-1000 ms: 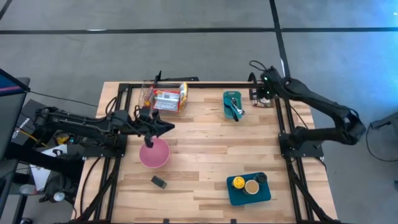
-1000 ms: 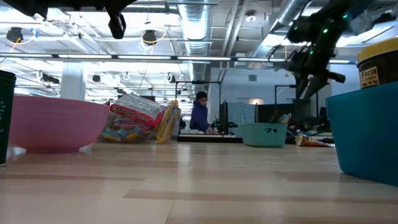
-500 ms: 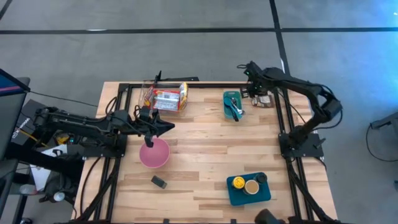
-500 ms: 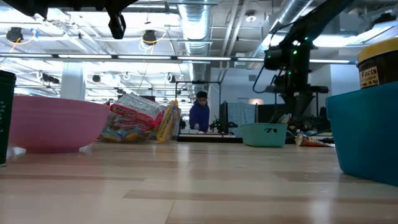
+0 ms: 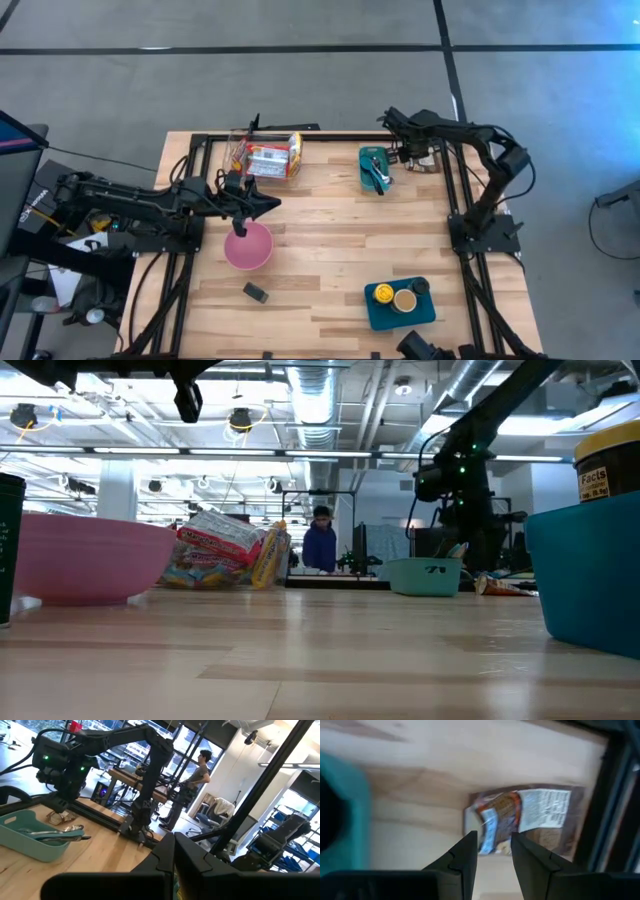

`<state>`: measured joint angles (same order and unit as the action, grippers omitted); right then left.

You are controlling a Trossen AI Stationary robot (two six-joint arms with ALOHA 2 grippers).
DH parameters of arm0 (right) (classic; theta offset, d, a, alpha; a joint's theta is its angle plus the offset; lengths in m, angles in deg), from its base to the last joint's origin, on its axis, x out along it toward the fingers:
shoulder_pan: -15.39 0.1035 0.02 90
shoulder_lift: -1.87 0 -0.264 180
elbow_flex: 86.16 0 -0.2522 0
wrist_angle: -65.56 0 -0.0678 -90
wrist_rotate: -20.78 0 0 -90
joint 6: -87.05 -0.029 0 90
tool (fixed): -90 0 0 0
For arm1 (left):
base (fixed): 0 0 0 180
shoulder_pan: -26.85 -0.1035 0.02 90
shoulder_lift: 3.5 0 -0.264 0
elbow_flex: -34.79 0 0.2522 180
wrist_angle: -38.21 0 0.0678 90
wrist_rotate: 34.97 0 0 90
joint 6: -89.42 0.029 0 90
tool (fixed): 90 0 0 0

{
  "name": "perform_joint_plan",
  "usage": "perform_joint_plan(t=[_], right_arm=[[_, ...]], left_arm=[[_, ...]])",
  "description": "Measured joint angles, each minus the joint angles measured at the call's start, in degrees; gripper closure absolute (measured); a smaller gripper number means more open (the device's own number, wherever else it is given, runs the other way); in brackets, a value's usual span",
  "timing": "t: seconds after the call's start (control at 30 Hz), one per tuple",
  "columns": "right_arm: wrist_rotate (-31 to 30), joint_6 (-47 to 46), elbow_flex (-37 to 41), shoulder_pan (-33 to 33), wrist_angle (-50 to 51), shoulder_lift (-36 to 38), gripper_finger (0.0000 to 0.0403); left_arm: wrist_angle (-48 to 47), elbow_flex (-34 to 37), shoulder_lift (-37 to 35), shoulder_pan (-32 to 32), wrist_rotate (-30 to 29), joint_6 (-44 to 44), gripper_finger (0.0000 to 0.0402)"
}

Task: Pick & Place Food Item
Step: Put the orange seasoning pack into the blue bin

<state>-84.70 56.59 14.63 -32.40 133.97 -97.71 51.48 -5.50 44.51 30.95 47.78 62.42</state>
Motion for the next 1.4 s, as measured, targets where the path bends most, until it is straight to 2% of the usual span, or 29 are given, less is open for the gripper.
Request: perform_joint_plan(t=[0.33, 0.57, 1.07, 1.4], right_arm=[[-1.5, 0.5, 0.0, 0.0, -1.3, -4.7, 0.029], [-3.6, 0.0, 0.0, 0.0, -1.5, -4.0, 0.0293], [-5.6, 0.0, 0.0, 0.0, -2.1, -3.9, 0.0395], [-5.8, -0.2, 0.0, 1.0, -2.4, -3.2, 0.0402]], left_arm=[[0.0, 0.0, 0.0, 0.0, -0.4, 0.1, 0.0398], [0.0, 0.0, 0.0, 0.0, -1.2, 0.1, 0.0398], [0.0, 0.0, 0.0, 0.0, -1.3, 0.2, 0.0398], [0.0, 0.0, 0.0, 0.0, -1.3, 0.2, 0.0398]])
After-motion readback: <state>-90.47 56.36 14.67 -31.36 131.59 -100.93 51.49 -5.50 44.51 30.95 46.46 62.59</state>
